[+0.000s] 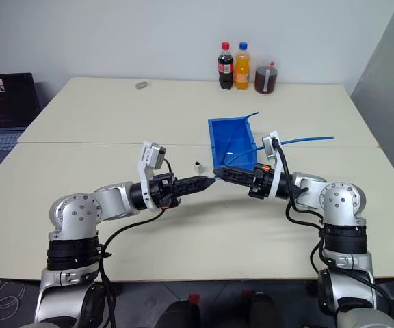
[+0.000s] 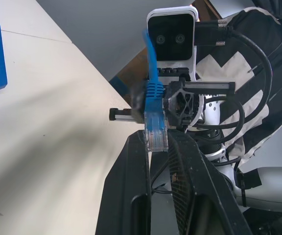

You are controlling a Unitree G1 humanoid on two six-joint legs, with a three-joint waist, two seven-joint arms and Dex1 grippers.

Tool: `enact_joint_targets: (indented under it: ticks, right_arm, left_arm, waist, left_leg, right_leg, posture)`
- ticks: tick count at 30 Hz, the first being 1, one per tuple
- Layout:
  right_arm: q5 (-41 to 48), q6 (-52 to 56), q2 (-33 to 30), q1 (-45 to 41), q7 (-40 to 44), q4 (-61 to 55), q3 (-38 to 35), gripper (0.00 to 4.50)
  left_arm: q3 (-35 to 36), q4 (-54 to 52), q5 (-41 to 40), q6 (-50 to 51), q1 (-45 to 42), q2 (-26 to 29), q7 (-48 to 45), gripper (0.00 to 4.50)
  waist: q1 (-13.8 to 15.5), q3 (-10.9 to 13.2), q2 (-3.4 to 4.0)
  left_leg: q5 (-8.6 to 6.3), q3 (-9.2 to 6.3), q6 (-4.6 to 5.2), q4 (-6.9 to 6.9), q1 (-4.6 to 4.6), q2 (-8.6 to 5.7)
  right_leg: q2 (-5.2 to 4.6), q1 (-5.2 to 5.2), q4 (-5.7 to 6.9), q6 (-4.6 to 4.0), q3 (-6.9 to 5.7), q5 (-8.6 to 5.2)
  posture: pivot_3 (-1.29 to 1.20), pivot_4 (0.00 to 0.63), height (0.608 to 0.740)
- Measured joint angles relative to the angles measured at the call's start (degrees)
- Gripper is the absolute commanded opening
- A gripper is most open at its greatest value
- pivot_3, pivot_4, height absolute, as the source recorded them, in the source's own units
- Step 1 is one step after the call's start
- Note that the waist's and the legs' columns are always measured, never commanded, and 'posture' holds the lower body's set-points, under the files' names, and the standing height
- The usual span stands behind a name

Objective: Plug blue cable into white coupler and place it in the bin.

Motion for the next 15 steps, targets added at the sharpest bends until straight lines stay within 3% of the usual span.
enact_joint_targets:
  ticks: [5,7,15]
  right_arm:
    - [-0.01,-0.09,-0.13,0.13,0.34,0.00,0.02,0.16]
    - [-0.07,-0.16,-0.19,0.21,0.38,0.00,0.05,0.16]
    - [-0.63,-0.38,-1.32,-0.14,-0.22,0.00,-0.05,0.16]
  left_arm:
    - [-0.20,0.01,-0.07,-0.12,0.00,0.01,0.00,0.23]
    - [-0.86,-0.01,0.06,-0.88,0.02,0.45,-0.19,0.94]
    - [-1.60,-0.04,0.28,-2.39,0.70,3.18,-1.79,2.48]
  waist:
    - [0.00,0.00,0.00]
    - [0.00,0.00,0.00]
    - [0.00,0.00,0.00]
  left_leg:
    - [0.00,-0.01,0.00,0.00,0.00,0.00]
    - [0.00,0.00,0.00,-0.01,0.00,0.00]
    - [0.00,0.00,0.00,-0.02,-0.01,0.00]
  right_leg:
    - [0.00,0.00,0.00,0.00,0.00,0.00]
    - [0.00,0.00,-0.01,0.00,0.00,0.00]
    - [0.00,0.00,-0.03,0.00,0.00,0.00]
  posture:
    - [0.00,0.150,0.740]
    - [0.00,0.150,0.740]
    - [0.00,0.150,0.740]
